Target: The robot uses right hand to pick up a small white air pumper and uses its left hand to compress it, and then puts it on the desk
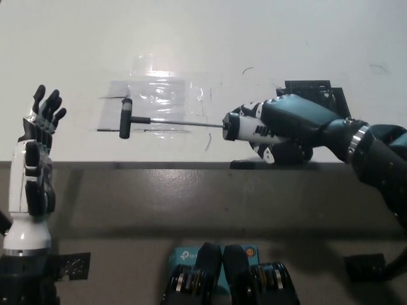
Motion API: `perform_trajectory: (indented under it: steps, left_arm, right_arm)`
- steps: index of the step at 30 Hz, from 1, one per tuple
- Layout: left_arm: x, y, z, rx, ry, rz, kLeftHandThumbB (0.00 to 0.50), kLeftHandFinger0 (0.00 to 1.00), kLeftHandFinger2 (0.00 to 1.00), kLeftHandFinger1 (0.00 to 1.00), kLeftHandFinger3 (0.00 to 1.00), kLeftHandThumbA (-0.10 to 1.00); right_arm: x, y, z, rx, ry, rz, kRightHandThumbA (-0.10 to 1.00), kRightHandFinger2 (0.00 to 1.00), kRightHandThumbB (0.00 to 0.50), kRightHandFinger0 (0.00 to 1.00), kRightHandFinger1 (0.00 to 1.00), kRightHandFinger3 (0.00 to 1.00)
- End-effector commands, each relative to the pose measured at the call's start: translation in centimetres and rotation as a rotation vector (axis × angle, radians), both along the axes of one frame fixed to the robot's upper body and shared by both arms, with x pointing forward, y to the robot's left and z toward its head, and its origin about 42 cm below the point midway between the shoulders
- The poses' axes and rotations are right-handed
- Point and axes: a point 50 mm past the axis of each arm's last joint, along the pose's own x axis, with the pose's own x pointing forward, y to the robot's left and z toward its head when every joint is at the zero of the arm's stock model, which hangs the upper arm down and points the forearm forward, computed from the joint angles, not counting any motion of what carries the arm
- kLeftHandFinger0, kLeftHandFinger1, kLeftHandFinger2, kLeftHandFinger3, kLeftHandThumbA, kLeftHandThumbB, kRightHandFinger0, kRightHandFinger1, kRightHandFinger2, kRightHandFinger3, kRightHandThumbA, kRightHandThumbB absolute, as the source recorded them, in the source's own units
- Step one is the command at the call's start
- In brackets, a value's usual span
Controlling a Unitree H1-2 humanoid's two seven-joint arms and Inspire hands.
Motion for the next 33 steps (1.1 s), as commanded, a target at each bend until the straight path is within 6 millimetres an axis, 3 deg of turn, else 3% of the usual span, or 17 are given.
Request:
perform_trajectory:
  steps: [1, 5, 10, 14, 19, 26, 33]
  left_arm:
    - [0.5, 0.3, 0.6, -0.037, -0.032, -0.005, 0.193, 1.00, 1.00, 1.00, 1.00, 1.00]
    - [0.5, 0.0, 0.4, -0.032, -0.035, -0.013, 0.197, 1.00, 1.00, 1.00, 1.00, 1.00]
    - [0.3, -0.6, 0.4, -0.008, -0.037, -0.044, 0.220, 1.00, 1.00, 1.00, 1.00, 1.00]
    - [0.1, -1.5, 0.5, 0.024, -0.061, -0.074, 0.218, 1.00, 1.00, 1.00, 1.00, 1.00]
    - [-0.1, -2.9, 0.3, 0.033, -0.044, -0.105, 0.269, 1.00, 1.00, 1.00, 1.00, 1.00]
    - [-1.0, -4.9, -0.2, 0.052, -0.044, -0.145, 0.300, 1.00, 1.00, 1.00, 1.00, 1.00]
    - [-1.6, -6.0, -0.2, 0.069, -0.038, -0.171, 0.281, 1.00, 1.00, 1.00, 1.00, 1.00]
  right_arm:
    - [-1.3, -0.6, 1.5, 0.008, 0.049, -0.003, -0.10, 0.80, 0.125, 0.06, 0.53, 0.92]
    - [-2.3, -0.3, 1.6, -0.008, 0.076, 0.014, -0.10, 0.84, 0.131, 0.12, 0.59, 0.95]
    - [-2.7, 0.1, 1.6, -0.020, 0.131, 0.026, -0.10, 0.84, 0.130, 0.13, 0.60, 0.93]
    - [-2.8, 0.5, 1.6, -0.036, 0.194, 0.031, -0.10, 0.84, 0.131, 0.21, 0.61, 0.93]
    - [-2.2, 0.5, 1.3, -0.041, 0.222, 0.038, -0.10, 0.81, 0.152, 0.21, 0.59, 0.88]
    - [-1.7, 0.9, 0.9, -0.052, 0.245, 0.050, -0.10, 0.81, 0.164, 0.20, 0.58, 0.88]
    - [-1.6, 1.1, 1.0, -0.060, 0.263, 0.065, -0.10, 0.80, 0.161, 0.19, 0.58, 0.88]
